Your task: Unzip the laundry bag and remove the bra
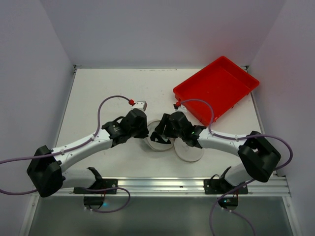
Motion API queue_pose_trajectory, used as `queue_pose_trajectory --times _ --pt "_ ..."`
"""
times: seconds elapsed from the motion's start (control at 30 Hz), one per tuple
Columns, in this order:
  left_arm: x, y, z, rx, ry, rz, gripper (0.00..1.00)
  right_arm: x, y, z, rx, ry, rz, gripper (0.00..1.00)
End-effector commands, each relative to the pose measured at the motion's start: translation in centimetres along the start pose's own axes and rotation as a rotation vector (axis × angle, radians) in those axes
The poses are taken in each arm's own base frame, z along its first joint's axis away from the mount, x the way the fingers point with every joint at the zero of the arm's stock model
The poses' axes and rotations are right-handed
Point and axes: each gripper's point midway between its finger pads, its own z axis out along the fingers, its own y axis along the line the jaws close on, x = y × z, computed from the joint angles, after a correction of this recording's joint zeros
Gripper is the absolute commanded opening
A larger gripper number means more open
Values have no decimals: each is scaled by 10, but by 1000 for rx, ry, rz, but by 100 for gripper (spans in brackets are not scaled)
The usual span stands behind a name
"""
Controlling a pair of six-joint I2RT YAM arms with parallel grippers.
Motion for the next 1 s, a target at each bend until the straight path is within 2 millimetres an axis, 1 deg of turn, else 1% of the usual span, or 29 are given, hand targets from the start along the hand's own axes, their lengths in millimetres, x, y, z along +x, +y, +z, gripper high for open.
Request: queue_pose_trajectory --times 0.0,0.1,0.13,0.23,0.33,0.37,0.43,0.53,0.57,0.6,0.63,0.7,0.73,0.83,0.87,0.93,0.97 --pt "-11 -11 -4 59 -48 -31 0 -23 14 4 8 -76 58 62" --pt "-10 -11 -2 62 -45 -28 0 -24 17 9 13 -75 48 63" --pt "-10 -11 -2 63 -46 -28 0 -22 16 12 12 -66 43 63" --pt "-10 -10 -2 60 -47 -26 0 -17 24 15 -29 -43 13 61" --pt "-11 -10 -2 56 -52 -25 0 -10 28 18 -57 -12 -31 48" --pt "-11 -10 -1 57 -53 -25 0 -7 27 21 -56 -4 -51 40" --pt "-10 -9 -1 55 -51 -25 0 -4 30 22 -64 9 -71 34" --pt "-10 -9 0 55 -51 -25 0 1 31 25 -68 26 -104 19" --pt "-9 -8 0 52 -49 -24 0 3 28 25 -60 34 -111 7" --pt "-9 -7 0 47 -51 -24 0 2 29 24 -62 30 -122 2" --pt "-8 -6 1 44 -50 -24 0 3 30 22 -71 30 -128 0" --pt "-8 -3 1 31 -51 -26 0 -2 36 16 -108 16 -150 0" --pt "-6 -1 1 23 -48 -24 0 -7 46 6 -147 1 -155 0" --pt "-7 2 1 -1 -50 -33 0 -17 61 -15 -226 -23 -207 0" --pt "-8 4 0 -8 -53 -35 0 -23 73 -30 -278 -36 -220 0" --pt "-10 8 -1 -35 -58 -42 0 -30 83 -46 -330 -61 -267 0" --pt "-11 12 -2 -57 -59 -42 0 -35 91 -61 -374 -74 -294 0"
